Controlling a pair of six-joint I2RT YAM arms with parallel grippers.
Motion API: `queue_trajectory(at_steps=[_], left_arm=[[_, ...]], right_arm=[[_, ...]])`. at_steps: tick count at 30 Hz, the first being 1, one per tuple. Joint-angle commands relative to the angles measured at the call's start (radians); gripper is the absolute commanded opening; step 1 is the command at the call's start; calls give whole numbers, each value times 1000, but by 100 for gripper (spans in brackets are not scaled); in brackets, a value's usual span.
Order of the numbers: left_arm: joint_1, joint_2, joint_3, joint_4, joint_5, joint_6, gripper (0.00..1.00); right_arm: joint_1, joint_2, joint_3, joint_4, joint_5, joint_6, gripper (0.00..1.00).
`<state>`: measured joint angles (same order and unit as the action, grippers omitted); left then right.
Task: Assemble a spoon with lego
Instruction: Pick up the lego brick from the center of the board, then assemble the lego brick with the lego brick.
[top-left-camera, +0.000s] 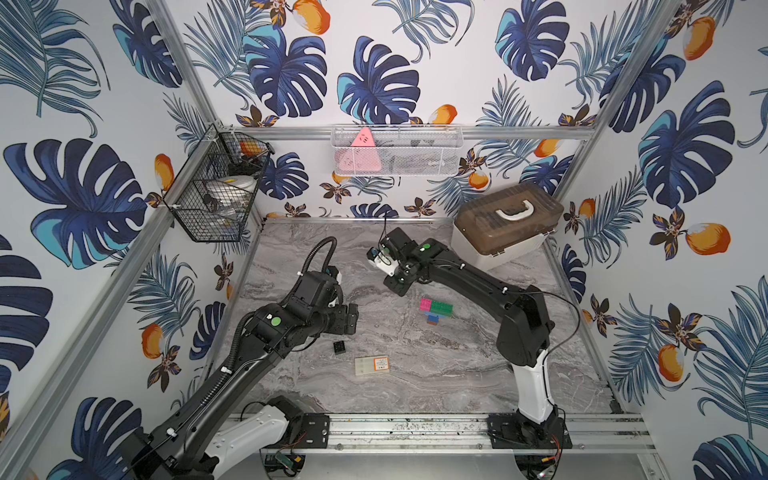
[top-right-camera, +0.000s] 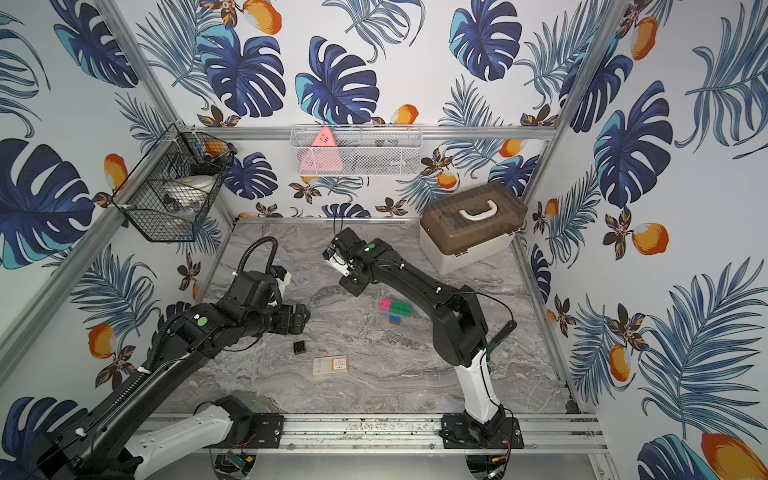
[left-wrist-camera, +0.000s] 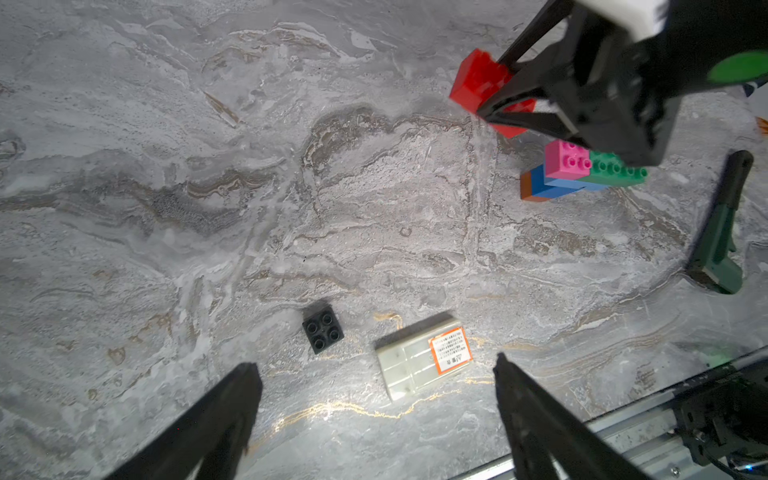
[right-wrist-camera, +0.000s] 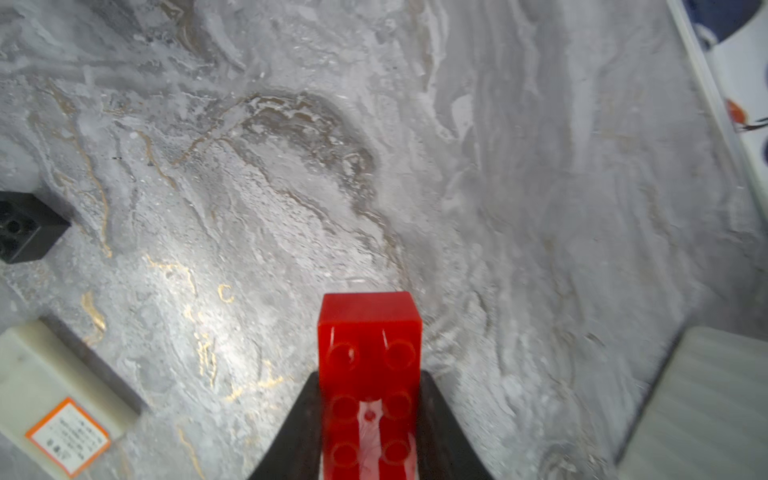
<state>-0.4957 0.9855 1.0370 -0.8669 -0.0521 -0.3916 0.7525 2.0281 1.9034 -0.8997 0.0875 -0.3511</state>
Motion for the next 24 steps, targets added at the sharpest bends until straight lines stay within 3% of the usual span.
queue_trajectory(at_steps=[1, 8, 13, 24], left_arm=[[-18, 19, -28, 100, 39, 6, 93], [-133, 74, -146, 367, 70, -9, 93], [-204, 174, -142, 419, 47, 11, 93], [-216, 188, -182, 467, 53, 2, 93]], right_arm=[[-54, -89, -30, -77, -31, -78, 25], [-137, -285, -206, -81, -87, -248, 24], [-140, -375, -307, -79, -109, -356, 23], [-137, -407, -459, -21, -69, -435, 21]])
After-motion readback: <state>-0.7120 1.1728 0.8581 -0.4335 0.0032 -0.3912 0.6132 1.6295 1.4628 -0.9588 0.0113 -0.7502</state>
